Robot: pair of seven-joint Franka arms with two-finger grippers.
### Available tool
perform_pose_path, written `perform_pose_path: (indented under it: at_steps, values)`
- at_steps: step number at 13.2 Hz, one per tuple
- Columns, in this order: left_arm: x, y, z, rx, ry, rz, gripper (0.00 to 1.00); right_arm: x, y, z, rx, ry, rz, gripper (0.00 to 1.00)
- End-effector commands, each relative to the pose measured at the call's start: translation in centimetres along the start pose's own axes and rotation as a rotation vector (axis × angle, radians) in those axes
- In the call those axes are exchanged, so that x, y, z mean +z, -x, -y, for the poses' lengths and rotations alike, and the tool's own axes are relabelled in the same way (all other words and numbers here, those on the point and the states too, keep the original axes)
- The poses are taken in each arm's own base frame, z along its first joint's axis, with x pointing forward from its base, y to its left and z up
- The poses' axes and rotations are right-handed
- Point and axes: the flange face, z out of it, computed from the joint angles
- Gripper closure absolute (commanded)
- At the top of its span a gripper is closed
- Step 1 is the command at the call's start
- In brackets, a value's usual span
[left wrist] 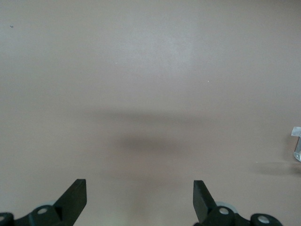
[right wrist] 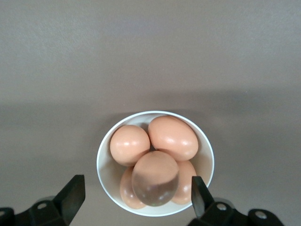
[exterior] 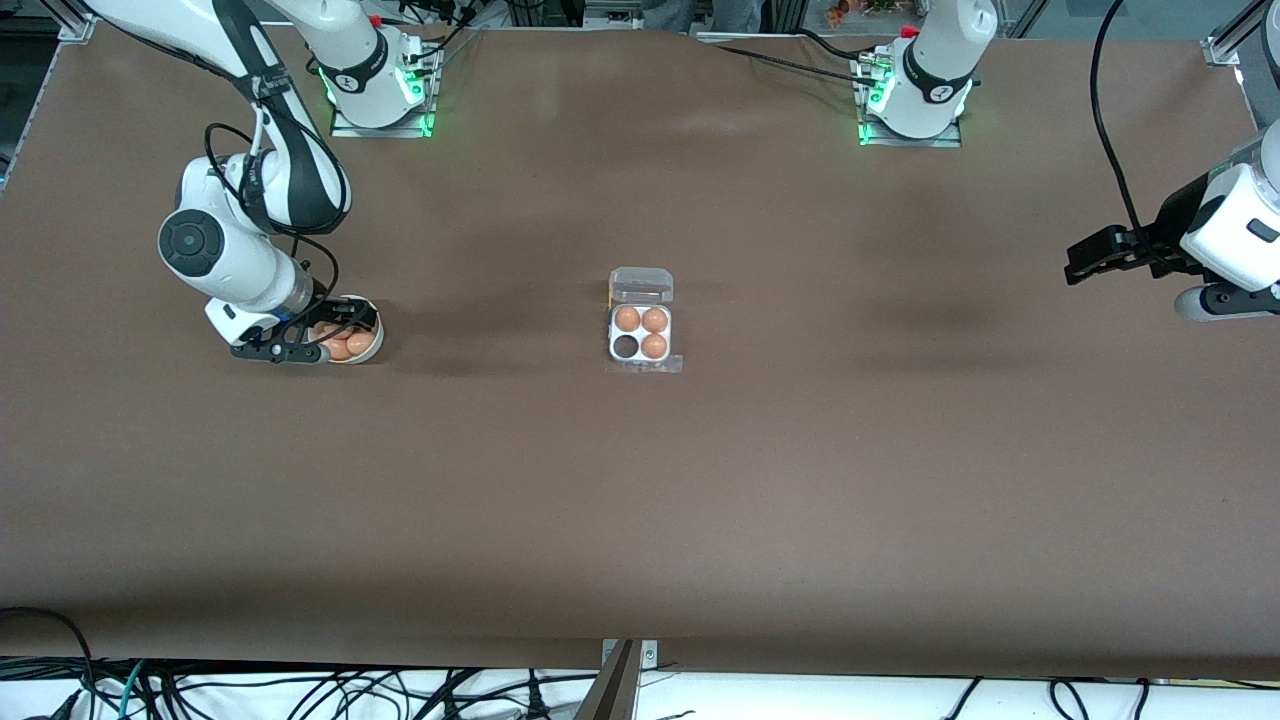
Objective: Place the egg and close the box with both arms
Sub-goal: 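Lower the right gripper over the white egg bowl, then grasp one brown egg from the bowl with the right gripper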
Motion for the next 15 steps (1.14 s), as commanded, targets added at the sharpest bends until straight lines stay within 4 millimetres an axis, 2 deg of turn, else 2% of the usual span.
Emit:
perform_pose_path:
  at_steps: [1,7,8,11,13,14,15]
  values:
    - [-0.2,-0.2,0.2,0.012,0.018,0.009,0.00,0.4,0.5,0.0,-0.013,-0.004,0.004,0.00]
    - [-0.4,-0.4,1.4,-0.006,0.022,0.007,0.00,1.5,0.2,-0.6,-0.042,-0.001,0.007,0.01]
    - [-0.4,-0.4,1.3,-0.004,0.022,0.007,0.00,1.6,0.2,-0.6,-0.040,-0.001,0.006,0.05]
    - [-0.4,-0.4,1.3,-0.004,0.022,0.007,0.00,1.6,0.2,-0.6,-0.042,-0.001,0.009,0.42]
    - [-0.4,-0.4,1.3,-0.004,0.022,0.007,0.00,1.7,0.3,-0.6,-0.042,0.000,0.010,0.61]
    - [-0.4,-0.4,1.3,-0.004,0.022,0.007,0.00,1.7,0.3,-0.6,-0.042,0.000,0.010,0.67]
    - [-0.4,-0.4,1.3,-0.004,0.022,0.007,0.00,1.7,0.3,-0.7,-0.040,0.000,0.010,0.70]
